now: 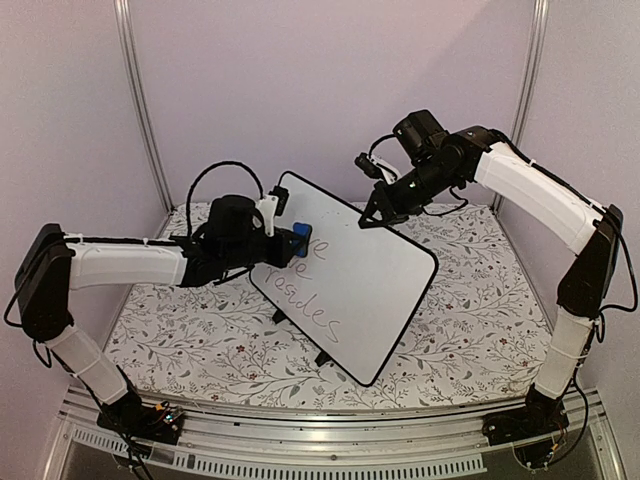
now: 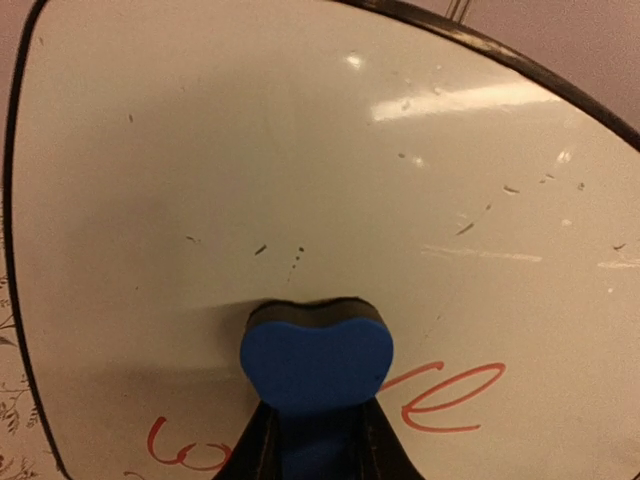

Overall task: Erase the whiteboard
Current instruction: Erase the whiteboard from the whiteboard stand.

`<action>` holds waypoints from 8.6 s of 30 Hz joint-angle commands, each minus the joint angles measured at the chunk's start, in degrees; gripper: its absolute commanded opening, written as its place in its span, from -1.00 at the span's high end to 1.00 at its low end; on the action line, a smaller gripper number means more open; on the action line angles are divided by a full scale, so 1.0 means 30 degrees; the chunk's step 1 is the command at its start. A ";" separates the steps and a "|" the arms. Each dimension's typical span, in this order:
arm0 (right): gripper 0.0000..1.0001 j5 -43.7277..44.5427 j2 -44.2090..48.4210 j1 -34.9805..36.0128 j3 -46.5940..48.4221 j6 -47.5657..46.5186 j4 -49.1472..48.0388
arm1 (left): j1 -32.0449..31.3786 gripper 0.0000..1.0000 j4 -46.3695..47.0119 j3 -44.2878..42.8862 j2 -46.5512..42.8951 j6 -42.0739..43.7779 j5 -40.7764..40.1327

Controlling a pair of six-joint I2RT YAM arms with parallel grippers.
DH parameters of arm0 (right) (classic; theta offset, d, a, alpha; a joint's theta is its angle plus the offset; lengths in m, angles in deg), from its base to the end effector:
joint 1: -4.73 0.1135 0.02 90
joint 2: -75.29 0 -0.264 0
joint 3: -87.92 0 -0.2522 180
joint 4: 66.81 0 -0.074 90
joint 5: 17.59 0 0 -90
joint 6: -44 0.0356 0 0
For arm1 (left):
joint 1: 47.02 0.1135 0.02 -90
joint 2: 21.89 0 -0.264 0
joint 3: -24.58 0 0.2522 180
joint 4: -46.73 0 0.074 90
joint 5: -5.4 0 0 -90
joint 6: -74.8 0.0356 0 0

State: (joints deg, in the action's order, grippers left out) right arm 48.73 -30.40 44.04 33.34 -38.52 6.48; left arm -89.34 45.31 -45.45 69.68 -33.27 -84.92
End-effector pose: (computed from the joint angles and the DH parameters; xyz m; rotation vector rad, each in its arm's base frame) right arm 0.2943 0.2595 0.3670 -0.8834 2.4454 0.8381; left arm 0.2683 -0.2441 0.2421 0.4238 1.9907 -0.6731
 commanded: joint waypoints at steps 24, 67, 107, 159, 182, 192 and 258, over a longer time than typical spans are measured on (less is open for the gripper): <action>1.00 -0.1627 0.0361 0.1135 -0.0334 -0.2056 0.0320 | -0.0306 1.00 0.0194 0.2107 -0.0565 -0.0418 0.0272; 1.00 -0.1657 0.0278 0.1158 -0.0354 -0.2085 0.0286 | -0.0746 1.00 -0.0290 0.0391 0.0031 0.0017 0.0164; 1.00 -0.1598 0.0308 0.1194 -0.0363 -0.2056 0.0320 | -0.1040 1.00 -0.0532 -0.0082 -0.0120 -0.0060 0.0432; 1.00 -0.1369 0.0254 0.1194 -0.0364 -0.2085 0.0343 | -0.1524 1.00 0.0418 0.2501 -0.0650 -0.1159 0.0281; 1.00 -0.1364 0.0161 0.1219 -0.0422 -0.2114 0.0359 | -0.1619 1.00 -0.0189 0.0687 -0.0248 -0.0111 0.0164; 1.00 -0.1254 0.0264 0.1221 -0.0422 -0.2056 0.0345 | -0.1368 1.00 -0.0396 -0.0359 0.0293 0.0139 -0.0079; 1.00 -0.1276 0.0139 0.1238 -0.0363 -0.2085 0.0362 | -0.2730 1.00 0.0852 0.4584 -0.1506 -0.2089 -0.0539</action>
State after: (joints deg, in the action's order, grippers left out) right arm 48.09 -30.40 44.55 33.03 -39.81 5.51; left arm -96.60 48.74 -33.26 65.46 -38.21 -86.25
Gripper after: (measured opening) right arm 0.032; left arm 0.183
